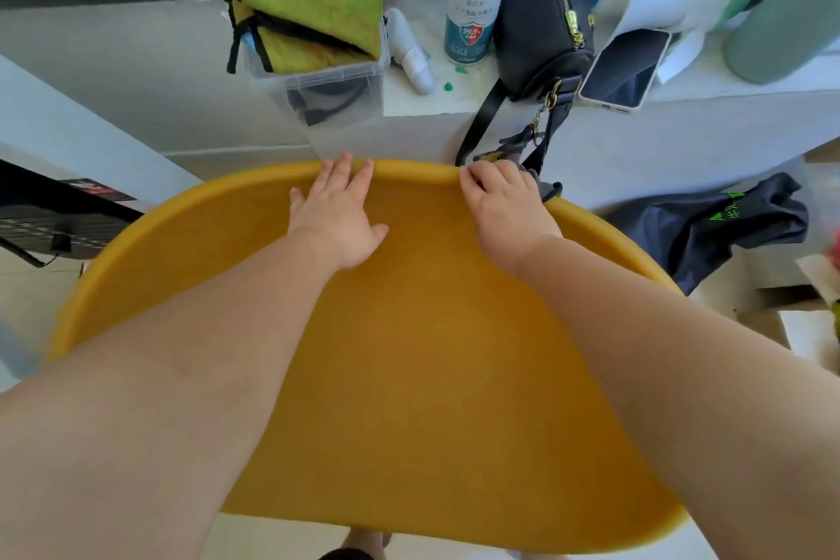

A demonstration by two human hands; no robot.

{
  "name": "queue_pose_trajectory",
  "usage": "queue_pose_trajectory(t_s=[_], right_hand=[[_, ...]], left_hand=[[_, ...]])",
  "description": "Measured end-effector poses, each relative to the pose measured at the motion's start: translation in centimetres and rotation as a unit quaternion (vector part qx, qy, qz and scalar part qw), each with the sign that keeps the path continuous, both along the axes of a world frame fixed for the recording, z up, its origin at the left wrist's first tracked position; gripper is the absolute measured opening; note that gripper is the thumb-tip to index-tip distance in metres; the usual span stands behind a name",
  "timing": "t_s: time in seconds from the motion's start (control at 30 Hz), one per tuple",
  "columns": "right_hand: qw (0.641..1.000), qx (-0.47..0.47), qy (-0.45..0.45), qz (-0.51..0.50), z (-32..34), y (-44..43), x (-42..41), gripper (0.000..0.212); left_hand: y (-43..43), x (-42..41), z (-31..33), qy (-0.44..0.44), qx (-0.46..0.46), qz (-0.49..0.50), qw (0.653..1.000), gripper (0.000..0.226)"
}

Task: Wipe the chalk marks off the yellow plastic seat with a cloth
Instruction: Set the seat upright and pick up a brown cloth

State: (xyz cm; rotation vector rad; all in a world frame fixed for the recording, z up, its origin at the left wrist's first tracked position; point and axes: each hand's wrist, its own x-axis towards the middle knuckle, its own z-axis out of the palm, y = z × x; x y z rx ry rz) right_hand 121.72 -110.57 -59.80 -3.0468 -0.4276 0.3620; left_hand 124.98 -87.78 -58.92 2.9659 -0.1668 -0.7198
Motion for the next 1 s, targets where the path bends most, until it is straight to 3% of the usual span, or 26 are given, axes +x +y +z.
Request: queue_pose_trajectory(t_s=[0.1, 0.23, 0.3, 0.43, 0.57, 0.67, 0.73, 0.87, 1.0], right_hand=[[0.997, 0.082, -0.004, 0.007, 2.5, -0.6, -2.2, 0.069], [0.977, 0.21, -0.032, 0.011, 7.2, -0.8, -7.5, 0.055], [0.952, 0.305, -0.038, -0.012, 10.2, -1.2, -10.4, 0.048], [0.889, 0.443, 0.042, -0.105, 16.9, -2.7, -14.7, 0.044], [0.861, 0.485, 0.085, -0.127, 21.9, -5.5, -18.2, 0.037], [0.86, 0.483, 0.086, -0.139, 23.9, -8.6, -20.8, 0.037], [0.868, 0.46, 0.097, -0.157, 24.2, -10.8, -22.3, 0.035], [0.869, 0.427, 0.147, -0.202, 23.8, -13.2, -25.1, 0.009], [0.839, 0.476, 0.165, -0.206, 24.9, -13.6, -27.4, 0.024]], left_hand=[[0.0, -3.2, 2.1, -0.003, -0.052, 0.049, 0.997, 0.086], [-1.6, -9.6, 6.1, 0.041, -0.215, 0.116, 0.969, 0.081], [-3.0, -12.7, 8.7, 0.072, -0.271, 0.132, 0.951, 0.082], [-7.0, -18.0, 14.1, 0.138, -0.381, 0.183, 0.896, 0.079], [-11.2, -22.0, 19.0, 0.161, -0.437, 0.186, 0.865, 0.043], [-13.6, -24.3, 21.4, 0.138, -0.421, 0.177, 0.879, 0.019], [-14.7, -25.5, 22.4, 0.118, -0.402, 0.183, 0.889, 0.015], [-16.6, -27.0, 24.8, 0.093, -0.391, 0.196, 0.894, 0.011], [-17.3, -27.1, 27.2, 0.102, -0.405, 0.165, 0.893, 0.013]])
